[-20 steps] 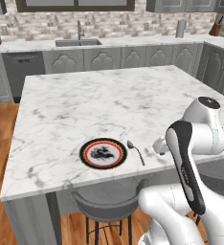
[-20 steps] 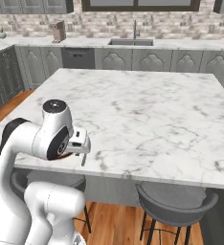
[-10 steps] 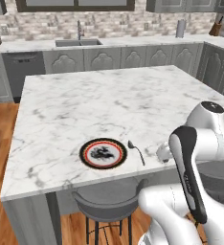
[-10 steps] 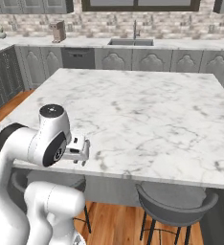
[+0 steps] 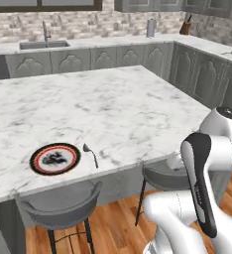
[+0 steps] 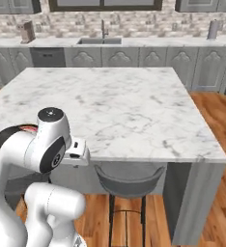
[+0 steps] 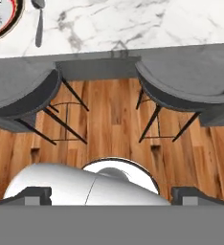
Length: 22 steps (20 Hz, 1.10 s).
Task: Take the fork and place it on the left side of the plate. Then take the spoon and place it on the right side of the plate. Make sure they're directly next to the plate.
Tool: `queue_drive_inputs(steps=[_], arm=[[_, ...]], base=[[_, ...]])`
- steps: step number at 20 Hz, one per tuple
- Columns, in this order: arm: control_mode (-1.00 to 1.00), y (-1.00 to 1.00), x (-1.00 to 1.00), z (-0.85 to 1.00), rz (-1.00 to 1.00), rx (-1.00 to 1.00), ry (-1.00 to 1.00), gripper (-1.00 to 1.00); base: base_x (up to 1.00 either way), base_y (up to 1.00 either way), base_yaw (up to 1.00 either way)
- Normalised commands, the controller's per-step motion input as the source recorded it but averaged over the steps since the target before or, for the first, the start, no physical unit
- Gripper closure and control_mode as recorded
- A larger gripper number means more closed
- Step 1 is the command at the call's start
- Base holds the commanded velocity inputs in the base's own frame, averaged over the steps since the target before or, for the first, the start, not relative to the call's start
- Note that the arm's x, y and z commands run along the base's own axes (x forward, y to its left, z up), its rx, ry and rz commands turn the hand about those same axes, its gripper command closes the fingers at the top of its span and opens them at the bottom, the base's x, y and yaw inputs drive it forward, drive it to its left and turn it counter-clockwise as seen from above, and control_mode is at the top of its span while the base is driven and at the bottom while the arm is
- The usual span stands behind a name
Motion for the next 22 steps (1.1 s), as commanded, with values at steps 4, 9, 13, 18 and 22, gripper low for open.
queue_drive_inputs(steps=[4, 9, 13, 18, 22], arm=[[1.0, 0.0, 0.0, 0.0, 0.0, 0.0, 0.0, -1.0], [1.0, 0.0, 0.0, 0.0, 0.0, 0.0, 0.0, -1.0], [1.0, 0.0, 0.0, 0.0, 0.0, 0.0, 0.0, -1.0], [1.0, 0.0, 0.0, 0.0, 0.0, 0.0, 0.0, -1.0], [1.0, 0.0, 0.0, 0.0, 0.0, 0.0, 0.0, -1.0]], base=[[0.03, -0.89, -0.43], [0.17, -0.99, -0.44], [0.25, -1.0, -0.44], [0.36, -0.93, -0.42], [0.51, -0.85, -0.36]])
